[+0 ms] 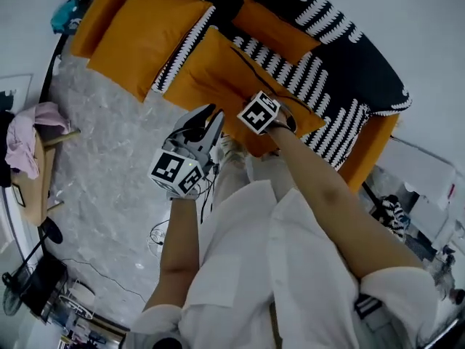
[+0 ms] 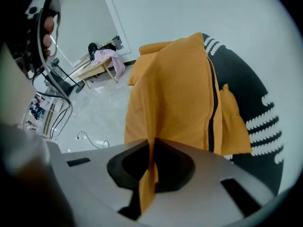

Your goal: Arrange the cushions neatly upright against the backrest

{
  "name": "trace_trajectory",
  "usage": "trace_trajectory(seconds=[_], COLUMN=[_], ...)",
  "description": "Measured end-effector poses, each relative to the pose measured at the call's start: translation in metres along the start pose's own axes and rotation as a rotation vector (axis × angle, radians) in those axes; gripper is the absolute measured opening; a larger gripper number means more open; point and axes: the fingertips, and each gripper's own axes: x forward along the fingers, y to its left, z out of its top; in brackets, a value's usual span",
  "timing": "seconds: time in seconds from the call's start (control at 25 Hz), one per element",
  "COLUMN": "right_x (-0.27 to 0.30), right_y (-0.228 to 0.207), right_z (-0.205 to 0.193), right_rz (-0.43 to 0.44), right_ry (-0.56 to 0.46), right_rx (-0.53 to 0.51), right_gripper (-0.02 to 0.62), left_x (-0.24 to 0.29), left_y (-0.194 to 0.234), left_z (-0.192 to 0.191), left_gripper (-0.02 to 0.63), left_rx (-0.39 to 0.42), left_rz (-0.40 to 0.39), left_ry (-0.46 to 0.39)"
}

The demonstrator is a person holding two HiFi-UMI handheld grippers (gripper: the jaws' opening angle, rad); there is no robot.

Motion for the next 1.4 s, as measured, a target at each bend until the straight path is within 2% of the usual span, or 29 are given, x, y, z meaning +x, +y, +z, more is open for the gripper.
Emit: trace_trajectory(seconds=[0.24,0.52,1.04,1.24,1.4], right_x=[-0.070,-0.123,-0.175,-0.170,-0.150], right_y=[-0.058,-0.147,-0.305,-0.357,-0.378], right_z=[-0.029,-0.105,-0.291,-0.349,-0.371], right_rz=[-0.079,-0.155,-0.260,-0.314,-0.332], right_ry=[0.001,0.038,0.128,0.181,0.186], right_rx=[-0.075,-0.127,-0.158,-0.161,-0.170], right_gripper=[0.014,0.015,0.018,0.020,0.023], left_x=[0.042,0.113,0.256,0.295,0.307], left_y=[-0.035,-0.091,-0.218,-0.243,-0.249], left_z=[0.009,-0.004,-0.045,-0.057,-0.065], left_gripper=[0.092,0.092,0.092,0.092,0.092], left_rx=[0.066,0.103,0.083,0.089,0.081], left_rz=[-0.157,-0.261,-0.307,-0.304,-0.279], left_ry=[0.080,0.149,0.234,0.264,0.291])
